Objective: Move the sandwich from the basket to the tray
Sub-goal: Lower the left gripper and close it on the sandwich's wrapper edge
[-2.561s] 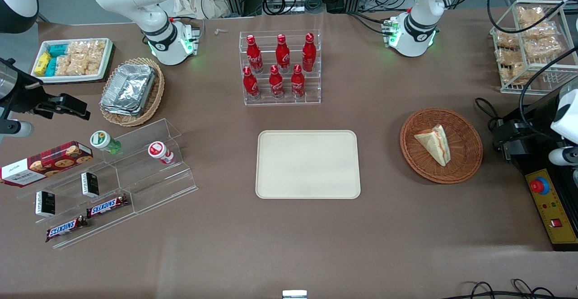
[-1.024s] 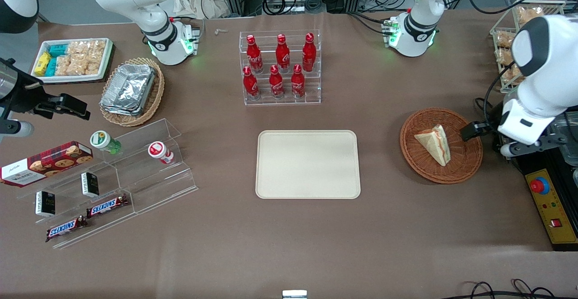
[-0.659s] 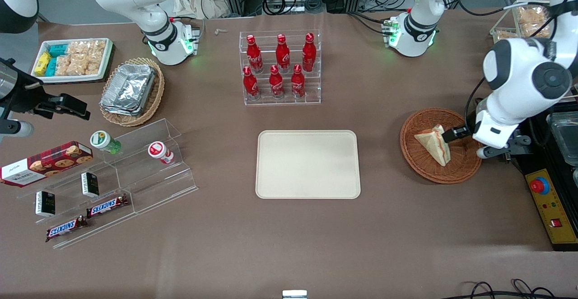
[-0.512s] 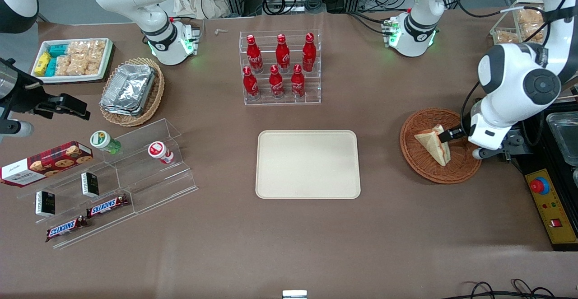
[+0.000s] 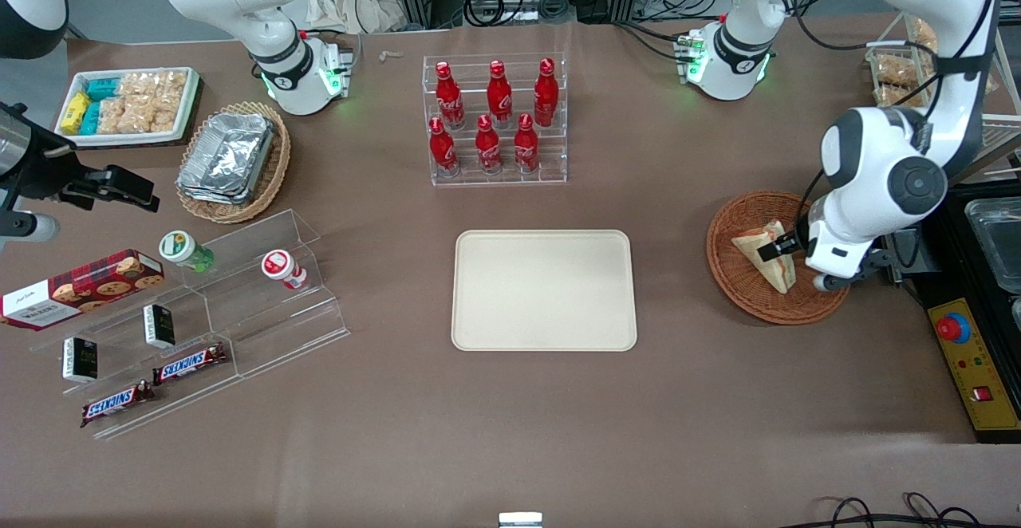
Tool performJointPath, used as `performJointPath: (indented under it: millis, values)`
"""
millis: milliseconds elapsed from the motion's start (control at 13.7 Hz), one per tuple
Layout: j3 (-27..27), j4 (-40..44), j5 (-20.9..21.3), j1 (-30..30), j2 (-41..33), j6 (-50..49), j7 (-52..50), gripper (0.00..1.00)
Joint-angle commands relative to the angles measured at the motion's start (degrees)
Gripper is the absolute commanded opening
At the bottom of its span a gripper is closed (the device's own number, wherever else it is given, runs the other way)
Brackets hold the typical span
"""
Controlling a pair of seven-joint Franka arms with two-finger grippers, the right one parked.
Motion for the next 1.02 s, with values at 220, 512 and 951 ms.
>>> performJointPath:
  millis: [220,512,951]
  values:
    - [0.1,-1.7,0.5,-0.9,1.1,1.9,-2.7,1.0]
    - [0.2,-4.6,0.7,-0.6,0.8,4.4,-2.7,1.0]
    - [0.3,-6.1,0.7,-0.3,1.0,6.6,-2.8,0.75]
